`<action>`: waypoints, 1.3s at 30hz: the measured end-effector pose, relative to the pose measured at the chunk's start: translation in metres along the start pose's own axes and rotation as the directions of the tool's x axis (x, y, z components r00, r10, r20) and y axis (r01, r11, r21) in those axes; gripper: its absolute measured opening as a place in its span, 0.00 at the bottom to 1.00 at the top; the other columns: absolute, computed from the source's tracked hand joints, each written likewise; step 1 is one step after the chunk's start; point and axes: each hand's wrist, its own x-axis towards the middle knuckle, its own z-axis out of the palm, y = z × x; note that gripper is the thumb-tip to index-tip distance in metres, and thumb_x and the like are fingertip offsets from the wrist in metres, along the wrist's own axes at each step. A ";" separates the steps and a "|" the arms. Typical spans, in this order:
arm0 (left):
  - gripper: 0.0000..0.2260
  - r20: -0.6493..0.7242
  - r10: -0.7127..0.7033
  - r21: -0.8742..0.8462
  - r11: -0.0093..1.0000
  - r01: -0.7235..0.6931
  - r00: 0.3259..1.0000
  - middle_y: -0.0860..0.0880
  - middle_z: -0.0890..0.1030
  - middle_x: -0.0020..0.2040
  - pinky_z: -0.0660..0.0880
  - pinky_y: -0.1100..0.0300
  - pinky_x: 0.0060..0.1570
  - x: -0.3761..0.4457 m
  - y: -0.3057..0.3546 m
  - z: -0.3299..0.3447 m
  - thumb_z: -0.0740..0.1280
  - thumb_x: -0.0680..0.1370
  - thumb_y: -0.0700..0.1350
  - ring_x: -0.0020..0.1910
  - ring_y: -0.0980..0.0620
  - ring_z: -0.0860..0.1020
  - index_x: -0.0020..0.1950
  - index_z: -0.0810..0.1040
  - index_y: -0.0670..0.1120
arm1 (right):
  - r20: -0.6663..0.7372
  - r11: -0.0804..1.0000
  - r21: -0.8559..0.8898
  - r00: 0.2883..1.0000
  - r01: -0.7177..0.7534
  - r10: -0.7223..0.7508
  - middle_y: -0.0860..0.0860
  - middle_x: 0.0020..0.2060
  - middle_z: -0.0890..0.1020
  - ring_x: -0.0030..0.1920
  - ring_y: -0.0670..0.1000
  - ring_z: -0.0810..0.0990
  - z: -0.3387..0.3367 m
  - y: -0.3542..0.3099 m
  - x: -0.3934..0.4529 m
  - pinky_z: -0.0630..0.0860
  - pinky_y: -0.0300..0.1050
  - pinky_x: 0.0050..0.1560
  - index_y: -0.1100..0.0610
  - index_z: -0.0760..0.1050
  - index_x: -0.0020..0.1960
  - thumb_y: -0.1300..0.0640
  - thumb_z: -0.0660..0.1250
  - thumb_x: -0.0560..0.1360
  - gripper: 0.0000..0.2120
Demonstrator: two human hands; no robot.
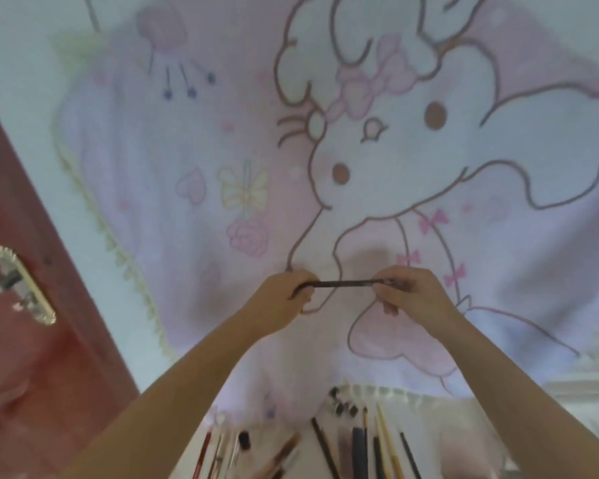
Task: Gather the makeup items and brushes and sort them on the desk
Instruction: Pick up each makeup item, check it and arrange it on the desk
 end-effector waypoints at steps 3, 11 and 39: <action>0.12 0.003 0.161 0.284 0.946 -0.155 0.987 0.45 0.76 0.51 0.63 0.65 0.45 0.015 0.018 -0.020 0.55 0.81 0.43 0.50 0.50 0.72 0.56 0.74 0.41 | 0.063 0.972 -0.199 0.992 0.121 -0.110 0.47 0.26 0.75 0.22 0.39 0.72 -0.013 -0.023 0.005 0.69 0.28 0.26 0.54 0.76 0.39 0.68 0.64 0.74 0.11; 0.10 0.096 0.318 0.403 0.854 -0.329 0.943 0.55 0.66 0.32 0.62 0.63 0.33 0.019 0.041 -0.058 0.50 0.82 0.47 0.34 0.52 0.69 0.43 0.63 0.45 | 0.403 0.610 -0.636 0.878 0.472 -0.258 0.41 0.29 0.68 0.30 0.40 0.69 -0.039 -0.084 0.012 0.67 0.31 0.36 0.58 0.75 0.45 0.59 0.57 0.79 0.09; 0.11 -0.032 0.158 0.282 0.949 -0.143 0.987 0.57 0.65 0.32 0.62 0.66 0.32 -0.007 0.004 -0.058 0.49 0.78 0.51 0.31 0.59 0.64 0.36 0.61 0.52 | 0.201 0.836 -0.448 0.946 0.318 -0.253 0.44 0.21 0.71 0.26 0.41 0.71 -0.037 -0.055 0.003 0.66 0.33 0.30 0.43 0.70 0.37 0.61 0.58 0.78 0.16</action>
